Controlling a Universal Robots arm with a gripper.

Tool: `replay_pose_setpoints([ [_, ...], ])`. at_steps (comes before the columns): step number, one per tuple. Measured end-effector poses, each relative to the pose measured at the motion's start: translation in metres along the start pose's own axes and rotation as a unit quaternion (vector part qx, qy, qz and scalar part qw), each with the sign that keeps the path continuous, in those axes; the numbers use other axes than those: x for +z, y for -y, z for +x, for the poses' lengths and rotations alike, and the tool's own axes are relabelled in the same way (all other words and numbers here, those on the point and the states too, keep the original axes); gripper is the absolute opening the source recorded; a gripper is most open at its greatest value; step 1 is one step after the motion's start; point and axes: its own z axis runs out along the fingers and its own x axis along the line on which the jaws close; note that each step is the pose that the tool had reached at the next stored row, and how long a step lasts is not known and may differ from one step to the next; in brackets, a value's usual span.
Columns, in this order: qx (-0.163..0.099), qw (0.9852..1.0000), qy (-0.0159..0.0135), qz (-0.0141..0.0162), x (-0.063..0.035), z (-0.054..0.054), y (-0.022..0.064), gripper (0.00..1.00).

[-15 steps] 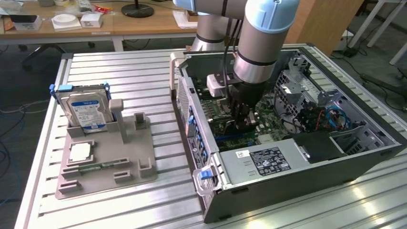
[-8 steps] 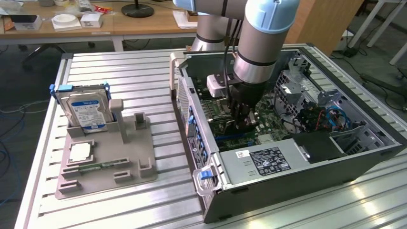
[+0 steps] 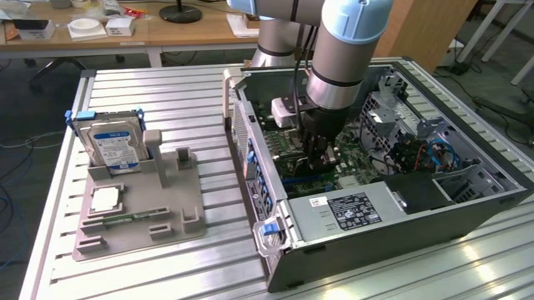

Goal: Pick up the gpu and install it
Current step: 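Insert the gpu into the slot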

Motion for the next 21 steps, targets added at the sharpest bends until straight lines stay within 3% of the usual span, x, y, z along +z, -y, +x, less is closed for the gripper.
replay_pose_setpoints([
  [5, 0.0, 1.0, 0.0, -0.0005, 0.0002, 0.0001, 0.004, 0.27],
  [21, 0.0, 1.0, -0.0005, -0.0005, 0.001, -0.0002, 0.0016, 0.27],
])
